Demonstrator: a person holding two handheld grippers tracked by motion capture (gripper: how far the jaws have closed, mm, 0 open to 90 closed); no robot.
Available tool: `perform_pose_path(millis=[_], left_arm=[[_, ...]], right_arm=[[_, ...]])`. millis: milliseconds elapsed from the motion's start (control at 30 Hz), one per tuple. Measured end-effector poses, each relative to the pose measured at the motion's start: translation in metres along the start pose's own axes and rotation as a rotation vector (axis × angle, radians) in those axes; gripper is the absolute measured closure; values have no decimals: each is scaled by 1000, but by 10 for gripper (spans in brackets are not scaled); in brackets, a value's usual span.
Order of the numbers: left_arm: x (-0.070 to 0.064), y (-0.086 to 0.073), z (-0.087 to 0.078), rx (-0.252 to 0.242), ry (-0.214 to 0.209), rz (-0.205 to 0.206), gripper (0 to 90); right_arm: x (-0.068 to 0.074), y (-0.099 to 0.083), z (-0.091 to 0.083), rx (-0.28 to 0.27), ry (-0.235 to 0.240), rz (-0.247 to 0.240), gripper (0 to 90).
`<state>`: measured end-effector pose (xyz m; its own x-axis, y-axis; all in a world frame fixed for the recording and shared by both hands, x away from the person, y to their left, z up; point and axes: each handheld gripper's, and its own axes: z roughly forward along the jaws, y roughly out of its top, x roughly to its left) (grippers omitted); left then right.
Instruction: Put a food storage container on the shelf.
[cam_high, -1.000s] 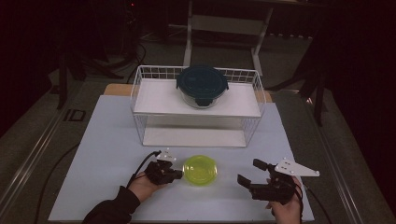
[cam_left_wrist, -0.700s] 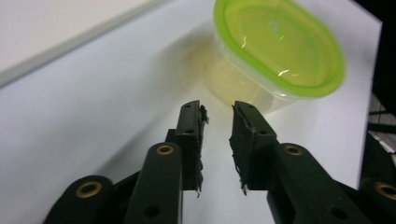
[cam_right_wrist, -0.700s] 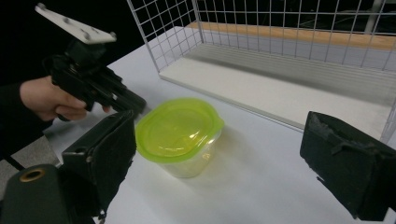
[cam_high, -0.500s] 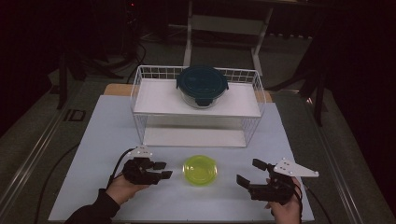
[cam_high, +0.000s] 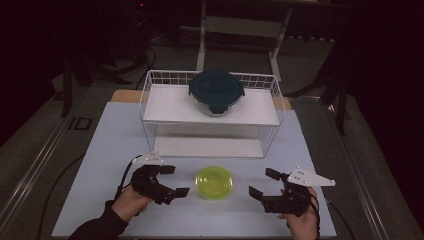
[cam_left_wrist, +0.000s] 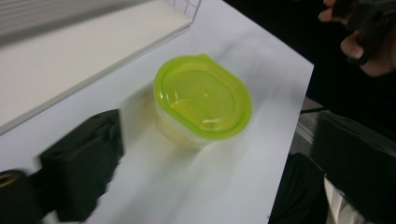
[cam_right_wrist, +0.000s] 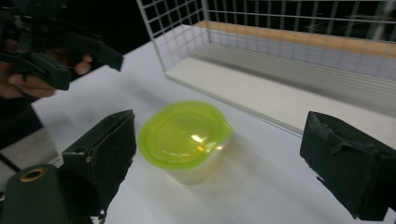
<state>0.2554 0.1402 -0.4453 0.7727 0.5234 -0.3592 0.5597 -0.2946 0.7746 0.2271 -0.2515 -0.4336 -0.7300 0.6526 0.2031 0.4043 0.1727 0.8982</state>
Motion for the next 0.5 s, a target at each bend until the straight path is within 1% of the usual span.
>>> perform_pose_path(millis=[100,167,200,233,333,400,467,500], left_arm=[[0,5,2,-21,-12,-18,2],[1,9,4,-30,-2,-25,0],[1,10,5,-32,-7,-28,0],[1,12,6,-35,-2,-35,0],[2,15,13,-35,1,-54,0],[4,17,17,-30,2,-70,0],[5,19,21,-22,3,-76,0],[6,19,23,-15,13,-83,0]], right_arm=[[-1,3,5,1,24,-3,124],[-1,5,9,2,29,-9,124],[-1,6,11,2,37,-11,124],[-1,7,13,3,40,-15,124],[-1,11,21,42,48,16,124],[-1,12,27,59,38,36,122],[-1,12,33,78,48,59,110],[0,13,36,86,31,75,110]])
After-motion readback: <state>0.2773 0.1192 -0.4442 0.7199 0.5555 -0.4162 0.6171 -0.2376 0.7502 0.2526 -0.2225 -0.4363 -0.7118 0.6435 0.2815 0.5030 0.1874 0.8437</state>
